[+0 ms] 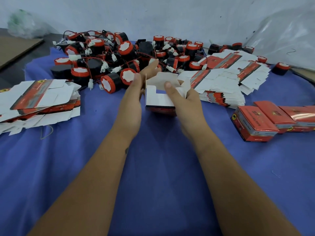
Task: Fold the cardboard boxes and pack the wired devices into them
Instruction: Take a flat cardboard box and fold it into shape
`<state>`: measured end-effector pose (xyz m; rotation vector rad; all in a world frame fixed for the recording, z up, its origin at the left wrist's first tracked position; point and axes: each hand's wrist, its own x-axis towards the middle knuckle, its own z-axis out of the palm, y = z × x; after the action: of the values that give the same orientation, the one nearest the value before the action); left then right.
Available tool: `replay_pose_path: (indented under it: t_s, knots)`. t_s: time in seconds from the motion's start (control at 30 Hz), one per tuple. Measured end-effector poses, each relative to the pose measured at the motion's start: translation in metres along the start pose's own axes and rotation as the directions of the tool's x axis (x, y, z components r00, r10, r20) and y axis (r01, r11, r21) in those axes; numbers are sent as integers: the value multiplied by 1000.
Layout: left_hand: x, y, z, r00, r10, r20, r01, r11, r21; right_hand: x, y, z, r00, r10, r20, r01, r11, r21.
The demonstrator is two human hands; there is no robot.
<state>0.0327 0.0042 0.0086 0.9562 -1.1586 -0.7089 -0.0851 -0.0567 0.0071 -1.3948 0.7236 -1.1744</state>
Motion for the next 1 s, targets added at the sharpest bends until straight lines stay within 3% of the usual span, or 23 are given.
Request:
replay_pose_path:
  t_s: [0.1, 0.2, 0.27, 0.4, 0.47, 0.57, 1.0]
  knots:
    - [-2, -4, 8, 998, 40, 41, -48, 975, 215, -1, 1, 2, 1000, -5, -9, 5, 1000, -15]
    - [-2, -5, 9, 995, 62, 76, -81, 957, 277, -2, 1, 4, 998, -17, -54, 12, 996, -94]
    - [-2, -6, 8, 999, 34, 43, -43, 969, 245, -3, 2, 4, 1000, -7, -21, 5, 996, -88]
    - [1, -10, 1, 990, -50, -130, 60, 995, 76, -3, -4, 4, 975, 64, 211, -128, 943, 306]
    - [4, -13, -2, 979, -87, -185, 92, 996, 16, 0, -7, 3, 965, 103, 243, -192, 904, 381]
    - [6, -14, -1, 977, -101, -190, 104, 995, 8, 3, -6, 4, 973, 107, 205, -163, 947, 277]
    - [4, -7, 4, 980, -114, -163, 86, 982, -168, -5, -7, 1, 972, -37, 231, -14, 976, 216]
